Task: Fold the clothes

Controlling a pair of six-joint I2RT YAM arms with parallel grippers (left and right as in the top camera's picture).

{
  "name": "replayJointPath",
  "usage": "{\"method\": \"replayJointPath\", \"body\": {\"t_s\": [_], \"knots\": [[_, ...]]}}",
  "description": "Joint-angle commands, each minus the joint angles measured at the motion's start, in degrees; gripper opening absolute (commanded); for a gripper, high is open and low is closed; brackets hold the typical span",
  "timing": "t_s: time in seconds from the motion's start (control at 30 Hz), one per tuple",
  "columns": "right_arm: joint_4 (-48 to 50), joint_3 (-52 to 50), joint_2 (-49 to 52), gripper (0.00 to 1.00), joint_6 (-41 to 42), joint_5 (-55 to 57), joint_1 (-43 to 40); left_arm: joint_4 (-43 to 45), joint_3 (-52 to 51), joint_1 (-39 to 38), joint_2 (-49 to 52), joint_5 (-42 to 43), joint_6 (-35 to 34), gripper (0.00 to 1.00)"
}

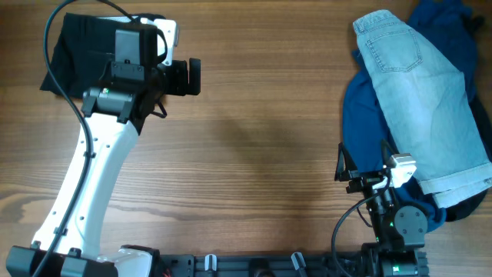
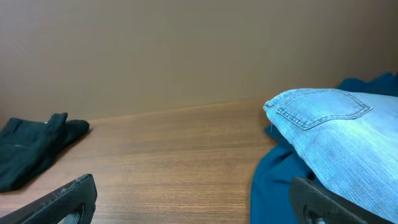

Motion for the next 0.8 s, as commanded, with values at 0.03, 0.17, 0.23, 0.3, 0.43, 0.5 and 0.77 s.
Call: {"method": "replayJointPath", "body": {"t_s": [0.03, 0.17, 0.23, 0.3, 0.43, 0.5, 0.77], "knots": [[0.3, -0.3, -0.8, 1.0, 0.6, 0.9, 0.3, 3.1, -6.1, 0.3, -7.5, 0.0, -0.8, 1.0], [0.3, -0.3, -0.8, 1.0, 0.6, 0.9, 0.3, 20.0, -24.4, 0.3, -21.1, 0.1, -0.7, 1.0], [0.3, -0.3, -0.8, 1.0, 0.6, 0.9, 0.3, 33.9, -35.2, 0.3, -28.4, 0.1, -0.8, 1.0], [0.3, -0.3, -0.8, 1.0, 0.6, 0.9, 0.3, 44.4, -45.8, 0.3, -36.6, 0.1, -0.8, 1.0], [0.3, -0.3, -0.8, 1.0, 0.6, 0.9, 0.3, 49.4, -57.7, 0.3, -49.5, 2.0, -0.8, 1.0], [0.3, -0.3, -0.8, 1.0, 0.6, 0.9, 0.3, 49.2, -62.7, 0.3, -56.7, 2.1, -1.5, 1.0], [0.3, -0.3, -0.8, 1.0, 0.6, 0.9, 0.3, 47.3, -77.9, 0.3, -77.7, 1.5, -7.2, 1.0]]}}
